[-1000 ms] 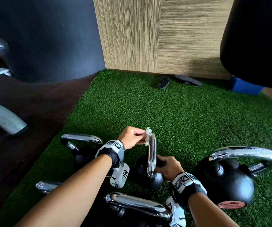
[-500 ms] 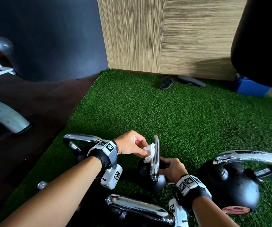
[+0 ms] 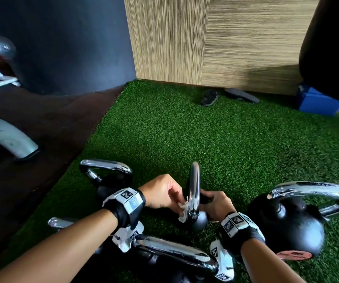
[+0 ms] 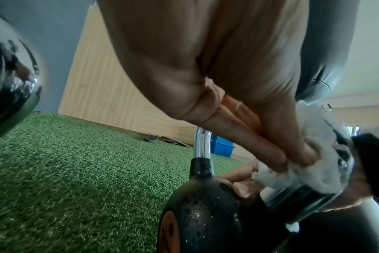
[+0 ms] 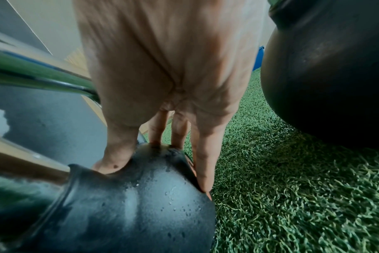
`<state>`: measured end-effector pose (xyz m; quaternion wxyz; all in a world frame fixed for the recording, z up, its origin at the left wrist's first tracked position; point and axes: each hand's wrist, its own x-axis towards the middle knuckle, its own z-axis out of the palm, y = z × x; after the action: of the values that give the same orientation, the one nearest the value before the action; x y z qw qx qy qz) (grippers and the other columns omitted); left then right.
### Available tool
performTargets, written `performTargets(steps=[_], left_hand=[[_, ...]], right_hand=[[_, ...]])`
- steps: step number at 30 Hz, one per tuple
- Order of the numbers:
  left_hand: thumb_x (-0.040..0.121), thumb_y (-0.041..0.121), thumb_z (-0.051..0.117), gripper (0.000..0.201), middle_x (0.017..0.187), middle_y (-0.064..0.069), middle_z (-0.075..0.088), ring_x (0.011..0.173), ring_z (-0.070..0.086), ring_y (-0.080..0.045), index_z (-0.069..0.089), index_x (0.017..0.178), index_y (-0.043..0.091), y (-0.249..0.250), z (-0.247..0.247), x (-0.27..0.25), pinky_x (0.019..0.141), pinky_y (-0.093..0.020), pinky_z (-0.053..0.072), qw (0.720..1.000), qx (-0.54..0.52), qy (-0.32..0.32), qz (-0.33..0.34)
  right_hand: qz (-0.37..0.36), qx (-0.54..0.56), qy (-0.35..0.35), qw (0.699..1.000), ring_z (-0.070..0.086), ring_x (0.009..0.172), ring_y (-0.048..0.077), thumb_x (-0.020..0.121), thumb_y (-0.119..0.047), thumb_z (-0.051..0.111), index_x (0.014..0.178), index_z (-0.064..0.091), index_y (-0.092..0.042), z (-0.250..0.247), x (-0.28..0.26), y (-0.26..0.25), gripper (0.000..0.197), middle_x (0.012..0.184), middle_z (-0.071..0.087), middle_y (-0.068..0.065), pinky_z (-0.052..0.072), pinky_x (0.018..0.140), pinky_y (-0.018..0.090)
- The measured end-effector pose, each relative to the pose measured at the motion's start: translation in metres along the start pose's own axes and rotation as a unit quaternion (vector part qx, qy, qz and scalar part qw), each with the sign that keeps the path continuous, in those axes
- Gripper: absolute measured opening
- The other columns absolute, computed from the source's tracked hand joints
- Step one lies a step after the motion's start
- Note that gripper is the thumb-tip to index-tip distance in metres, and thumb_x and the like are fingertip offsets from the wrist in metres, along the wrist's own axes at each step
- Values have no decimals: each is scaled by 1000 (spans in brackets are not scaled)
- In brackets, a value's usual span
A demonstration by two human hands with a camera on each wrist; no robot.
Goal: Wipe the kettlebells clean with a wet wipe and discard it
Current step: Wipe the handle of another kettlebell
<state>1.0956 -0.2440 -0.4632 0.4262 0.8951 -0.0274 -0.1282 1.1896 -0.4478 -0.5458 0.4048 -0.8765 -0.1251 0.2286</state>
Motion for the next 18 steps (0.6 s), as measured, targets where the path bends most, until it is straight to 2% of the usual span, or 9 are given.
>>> performTargets(steps=[3,5,8,11,12,14,16,17,18], left_hand=[[66,23,93,32,70,21,73,62,63,9,73,64,48,-1,4,-2,59,-8,43,1000,16,3,3],[64,26,93,31,69,23,73,62,63,9,72,65,50,-3,6,-1,58,-8,43,1000,31,1,5],[65,23,93,24,66,25,71,64,65,10,77,73,39,-8,14,-1,59,-8,47,999,54,3,-4],[71,13,89,19,64,27,69,64,65,15,81,85,22,-12,21,1,62,-4,48,998,62,20,-14],[72,11,88,19,68,27,71,65,65,15,81,88,21,-11,22,2,62,-3,47,997,68,22,-14],[75,11,85,19,81,17,77,69,67,12,81,90,21,-9,21,2,65,-5,50,996,90,18,-3],[76,12,83,20,88,7,79,71,68,10,81,93,21,-8,18,1,69,-9,52,994,111,9,7],[76,13,84,20,89,6,79,69,66,12,80,94,22,-7,14,1,67,-8,51,993,116,10,4],[76,17,85,21,88,6,79,65,63,14,80,96,23,-6,10,2,65,-7,49,993,112,19,-6]], right_hand=[[13,9,6,1000,68,82,5,57,-40,92,115,70,-37,2,-1,0,63,87,72,-15,54,81,22],[17,13,14,1000,64,76,-1,56,-39,93,116,69,-38,2,-2,0,64,77,66,-22,51,73,16],[14,4,18,1000,57,68,-11,57,-41,92,118,68,-39,1,-4,-2,66,77,63,-27,42,58,5],[25,-9,22,999,53,67,-9,58,-42,91,123,66,-37,0,-5,-6,70,93,70,-13,44,68,11],[27,-13,24,999,54,67,-8,59,-41,91,124,65,-36,0,-6,-6,70,92,68,-11,44,70,13],[13,-23,27,999,57,71,-5,62,-40,90,124,65,-35,2,-10,-7,67,90,66,-12,43,70,10],[-23,-45,18,999,58,71,-6,66,-39,88,119,69,-34,1,-16,-13,56,89,69,-14,41,63,1],[-37,-67,7,997,61,73,-5,69,-37,86,114,71,-32,-2,-18,-18,48,89,70,-14,43,64,1],[-44,-95,-1,995,65,77,0,73,-34,83,110,73,-30,-8,-21,-24,38,91,73,-12,49,71,7]])
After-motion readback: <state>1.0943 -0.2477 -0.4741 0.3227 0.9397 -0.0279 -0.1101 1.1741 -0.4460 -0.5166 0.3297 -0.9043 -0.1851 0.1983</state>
